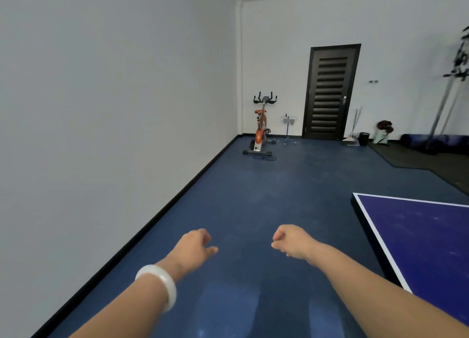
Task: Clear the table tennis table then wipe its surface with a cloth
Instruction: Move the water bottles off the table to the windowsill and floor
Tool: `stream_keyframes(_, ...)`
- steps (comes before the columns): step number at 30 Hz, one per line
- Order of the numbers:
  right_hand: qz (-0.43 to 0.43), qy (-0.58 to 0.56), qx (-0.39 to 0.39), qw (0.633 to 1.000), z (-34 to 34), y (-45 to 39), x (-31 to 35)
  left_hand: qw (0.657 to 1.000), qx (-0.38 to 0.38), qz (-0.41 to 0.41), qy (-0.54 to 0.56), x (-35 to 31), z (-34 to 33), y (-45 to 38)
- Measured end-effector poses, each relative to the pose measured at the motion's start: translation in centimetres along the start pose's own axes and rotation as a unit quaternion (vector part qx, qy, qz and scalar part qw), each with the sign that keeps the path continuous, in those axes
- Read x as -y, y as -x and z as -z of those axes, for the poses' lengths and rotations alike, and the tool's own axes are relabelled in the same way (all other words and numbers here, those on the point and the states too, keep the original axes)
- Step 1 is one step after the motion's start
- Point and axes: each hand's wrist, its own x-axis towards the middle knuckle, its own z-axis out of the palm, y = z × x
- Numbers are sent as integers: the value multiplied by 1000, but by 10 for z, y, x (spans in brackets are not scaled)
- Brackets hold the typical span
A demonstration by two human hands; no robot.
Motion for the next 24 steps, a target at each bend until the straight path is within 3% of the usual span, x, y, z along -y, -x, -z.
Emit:
stream_keyframes(5,-37,32,-15,999,10,-117,12,999,25,-32,-8,6,17,-144)
stream_keyframes(14,-138,-9,-95,986,71,-330,18,985,79,-147,-50,-26,34,-428)
stream_keyframes(24,-269,-41,-167,948,199,-511,-82,945,174,-271,-51,-179,-62,-697)
